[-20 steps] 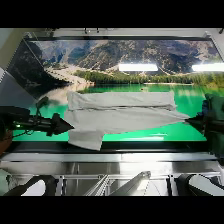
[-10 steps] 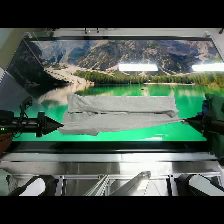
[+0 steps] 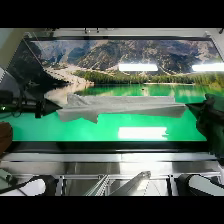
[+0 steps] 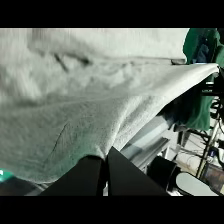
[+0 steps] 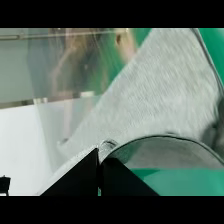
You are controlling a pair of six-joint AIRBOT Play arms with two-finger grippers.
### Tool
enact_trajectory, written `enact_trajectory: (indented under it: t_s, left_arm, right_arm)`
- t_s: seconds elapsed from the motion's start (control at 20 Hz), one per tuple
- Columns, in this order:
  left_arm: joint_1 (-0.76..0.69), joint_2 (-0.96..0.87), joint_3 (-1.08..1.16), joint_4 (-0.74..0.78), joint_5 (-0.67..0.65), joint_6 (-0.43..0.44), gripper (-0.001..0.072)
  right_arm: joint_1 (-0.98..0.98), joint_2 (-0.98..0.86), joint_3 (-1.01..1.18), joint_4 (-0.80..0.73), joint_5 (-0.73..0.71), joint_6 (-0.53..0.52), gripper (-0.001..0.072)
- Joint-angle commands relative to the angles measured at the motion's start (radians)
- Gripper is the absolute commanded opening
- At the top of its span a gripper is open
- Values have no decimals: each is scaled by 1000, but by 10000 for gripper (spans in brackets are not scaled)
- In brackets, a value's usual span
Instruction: Fold the shirts.
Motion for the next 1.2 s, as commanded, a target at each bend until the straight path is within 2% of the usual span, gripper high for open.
enact_trajectory:
  t_s: [0.0,0.15,0.3,0.7,0.75,0.8,0.85,0.9,1.0,1.1,1.15]
  left_arm:
    - [-75,-203,208,10,-2,-44,22]
    - [-113,-336,331,14,14,-95,21]
    - [-133,-439,425,96,25,-170,21]
    - [-159,-528,525,124,7,-169,15]
    - [-159,-528,537,123,15,-169,18]
    - [-159,-528,559,122,37,-170,176]
    - [-159,-527,583,111,69,-170,345]
    - [-159,-527,618,105,106,-170,426]
    - [-158,-527,699,108,178,-183,720]
    - [-148,-527,778,109,229,-231,714]
    - [-144,-521,805,109,237,-254,713]
  right_arm:
    - [122,-123,48,119,-124,-95,15]
    - [200,-214,74,137,-209,-108,15]
    - [232,-265,77,137,-258,-136,16]
    - [233,-274,90,137,-317,-159,21]
    - [233,-274,95,137,-312,-159,87]
    - [232,-273,103,137,-301,-159,292]
    - [231,-273,116,136,-280,-160,384]
    - [225,-270,138,125,-248,-160,384]
    - [192,-249,195,35,-208,-139,384]
    - [149,-219,262,-142,-206,-34,413]
    - [139,-213,301,-267,-204,55,565]
